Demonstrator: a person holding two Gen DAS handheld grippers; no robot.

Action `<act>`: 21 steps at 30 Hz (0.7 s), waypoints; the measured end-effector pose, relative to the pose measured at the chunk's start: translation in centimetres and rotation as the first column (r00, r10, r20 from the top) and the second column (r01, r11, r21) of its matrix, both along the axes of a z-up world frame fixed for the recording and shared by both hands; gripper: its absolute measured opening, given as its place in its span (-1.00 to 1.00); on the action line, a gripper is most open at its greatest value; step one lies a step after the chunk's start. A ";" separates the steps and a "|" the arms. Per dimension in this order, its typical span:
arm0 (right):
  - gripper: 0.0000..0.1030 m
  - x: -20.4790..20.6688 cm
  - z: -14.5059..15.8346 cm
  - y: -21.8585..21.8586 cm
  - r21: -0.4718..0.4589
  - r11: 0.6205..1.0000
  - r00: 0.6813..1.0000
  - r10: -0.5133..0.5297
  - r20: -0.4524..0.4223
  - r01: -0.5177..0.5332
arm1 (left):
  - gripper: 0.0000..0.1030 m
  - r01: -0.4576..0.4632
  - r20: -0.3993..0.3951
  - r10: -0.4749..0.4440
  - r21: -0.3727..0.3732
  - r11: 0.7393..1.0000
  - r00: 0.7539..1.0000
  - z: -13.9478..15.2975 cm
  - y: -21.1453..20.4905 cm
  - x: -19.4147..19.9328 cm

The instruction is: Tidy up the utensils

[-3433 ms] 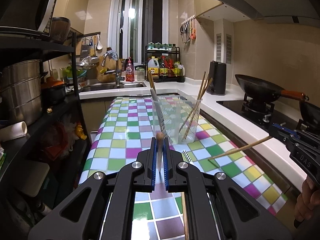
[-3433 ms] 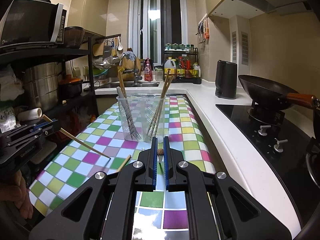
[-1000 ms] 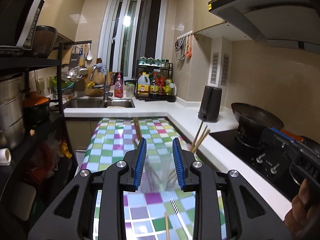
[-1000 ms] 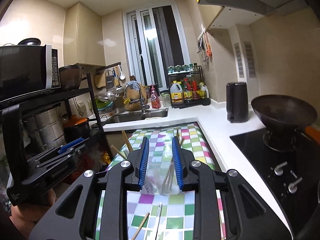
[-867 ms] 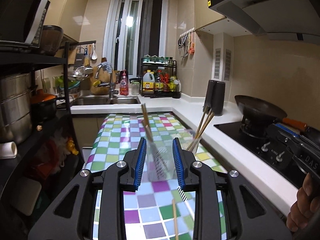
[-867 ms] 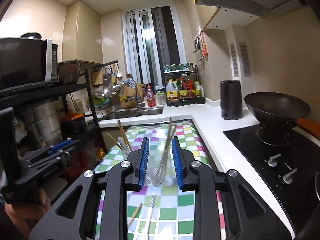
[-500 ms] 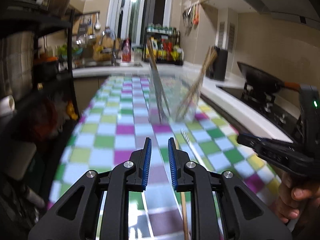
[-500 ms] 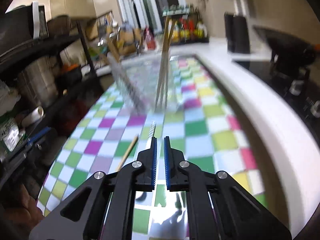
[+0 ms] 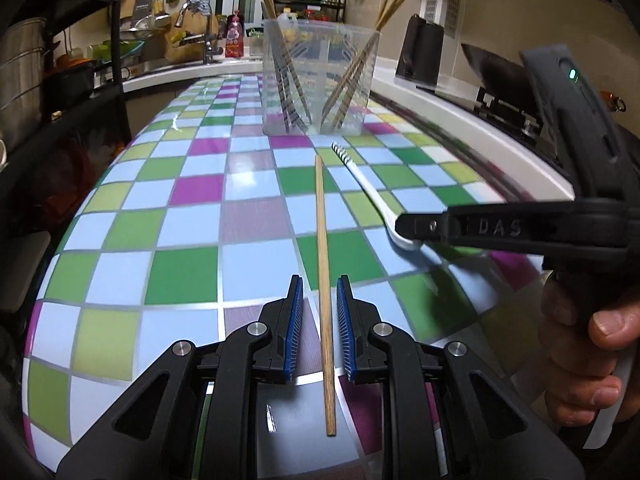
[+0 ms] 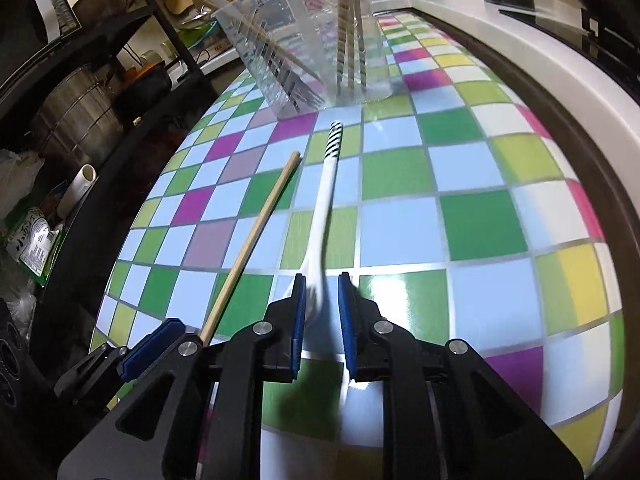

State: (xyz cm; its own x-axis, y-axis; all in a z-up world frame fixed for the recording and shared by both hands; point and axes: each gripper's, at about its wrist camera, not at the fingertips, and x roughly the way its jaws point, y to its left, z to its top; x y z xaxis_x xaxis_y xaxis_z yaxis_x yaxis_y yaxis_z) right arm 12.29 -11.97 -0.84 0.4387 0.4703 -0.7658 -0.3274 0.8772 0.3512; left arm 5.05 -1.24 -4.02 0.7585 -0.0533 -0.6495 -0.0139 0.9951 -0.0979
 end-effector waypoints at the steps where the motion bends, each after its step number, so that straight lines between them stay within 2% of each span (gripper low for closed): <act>1: -0.63 -0.1 0.0 0.1 -0.001 1.000 1.000 0.006 0.001 -0.006 | -0.65 -0.004 -0.002 0.004 0.007 1.000 1.000 -0.1 -0.2 0.0; 2: -0.63 -0.2 0.0 0.3 -0.001 1.000 1.000 0.013 -0.001 -0.013 | -0.67 -0.005 -0.003 0.005 0.020 1.000 1.000 -0.1 -0.3 0.0; 4: -0.63 -0.1 0.1 0.4 -0.005 1.000 1.000 0.015 -0.002 -0.015 | -0.86 -0.015 -0.012 0.016 0.041 0.999 1.000 0.0 -0.6 0.3; 6: -0.63 -0.2 0.1 0.5 -0.015 1.000 1.000 0.019 -0.002 -0.019 | -0.87 -0.037 -0.020 0.037 0.032 0.999 0.999 0.0 -0.2 0.5; 8: -0.73 -0.3 0.2 0.5 -0.020 1.000 1.000 0.023 -0.008 -0.023 | -0.87 -0.064 -0.032 0.065 0.027 0.998 0.997 0.1 0.2 1.0; 9: -0.88 -0.3 0.3 0.7 -0.031 0.999 1.000 0.028 -0.006 -0.028 | -0.87 -0.075 -0.040 0.076 0.020 0.997 0.996 0.1 0.5 1.3; 14: -0.92 -0.2 0.9 1.0 -0.139 0.990 0.998 0.042 0.043 -0.036 | -0.87 -0.094 -0.092 0.094 -0.003 0.996 0.991 0.5 1.4 3.7; 17: -0.91 0.1 1.1 0.7 -0.201 0.979 0.997 0.027 0.074 -0.012 | -0.86 -0.106 -0.122 0.101 -0.029 0.994 0.987 0.6 2.0 4.9; 20: -0.79 0.5 1.0 -0.2 -0.152 0.988 0.999 -0.010 0.049 0.018 | -0.78 -0.095 -0.138 0.085 -0.066 0.993 0.987 0.6 2.3 5.1; 21: -0.60 0.6 1.0 -0.6 -0.118 0.993 0.999 -0.023 0.034 0.027 | -0.67 -0.094 -0.134 0.083 -0.079 0.992 0.988 0.6 2.5 4.7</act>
State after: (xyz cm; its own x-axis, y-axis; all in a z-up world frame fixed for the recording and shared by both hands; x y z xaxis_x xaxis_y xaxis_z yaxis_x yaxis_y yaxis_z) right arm 12.92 -12.53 0.11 0.4749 0.3660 -0.8003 -0.3143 0.9200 0.2342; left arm 9.78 1.25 -3.40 0.6723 -0.0486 -0.7387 -0.1199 0.9775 -0.1734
